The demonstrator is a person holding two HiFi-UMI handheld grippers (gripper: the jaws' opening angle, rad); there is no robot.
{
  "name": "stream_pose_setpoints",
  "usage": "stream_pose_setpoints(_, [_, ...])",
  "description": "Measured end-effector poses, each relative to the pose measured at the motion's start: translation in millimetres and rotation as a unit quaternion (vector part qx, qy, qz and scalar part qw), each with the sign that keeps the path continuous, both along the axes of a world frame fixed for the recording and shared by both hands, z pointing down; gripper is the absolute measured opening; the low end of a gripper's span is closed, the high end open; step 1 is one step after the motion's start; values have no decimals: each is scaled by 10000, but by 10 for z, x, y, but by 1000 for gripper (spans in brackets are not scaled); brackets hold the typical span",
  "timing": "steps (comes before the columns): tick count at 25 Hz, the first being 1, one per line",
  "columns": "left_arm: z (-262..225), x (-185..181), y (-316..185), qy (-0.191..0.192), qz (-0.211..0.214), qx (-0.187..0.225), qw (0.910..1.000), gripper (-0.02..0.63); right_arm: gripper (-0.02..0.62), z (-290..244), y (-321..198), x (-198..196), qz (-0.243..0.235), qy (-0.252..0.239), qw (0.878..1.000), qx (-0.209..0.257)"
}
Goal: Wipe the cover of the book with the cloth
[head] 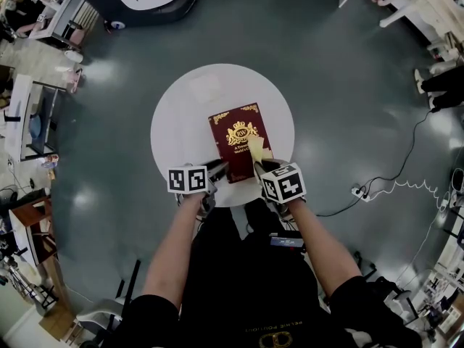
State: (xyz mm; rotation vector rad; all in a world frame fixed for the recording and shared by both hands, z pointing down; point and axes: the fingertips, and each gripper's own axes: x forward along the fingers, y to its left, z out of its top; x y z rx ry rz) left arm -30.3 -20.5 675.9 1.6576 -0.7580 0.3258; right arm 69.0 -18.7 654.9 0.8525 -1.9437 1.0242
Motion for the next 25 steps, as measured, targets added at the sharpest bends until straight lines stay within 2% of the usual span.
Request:
stream_pose_setpoints(13, [-16,10,-5,-52,19,6,10000,147,78,-27,-138,500,442,165,9988,97])
stream_pose_setpoints(20, [-9,11,3,-93,8,-6,10000,147,78,-16,-143,566,560,178,9983,70])
stream_pose_setpoints(25, [-9,19,2,-236,186,111,9995,152,79,-2,-140,563,572,168,9982,48])
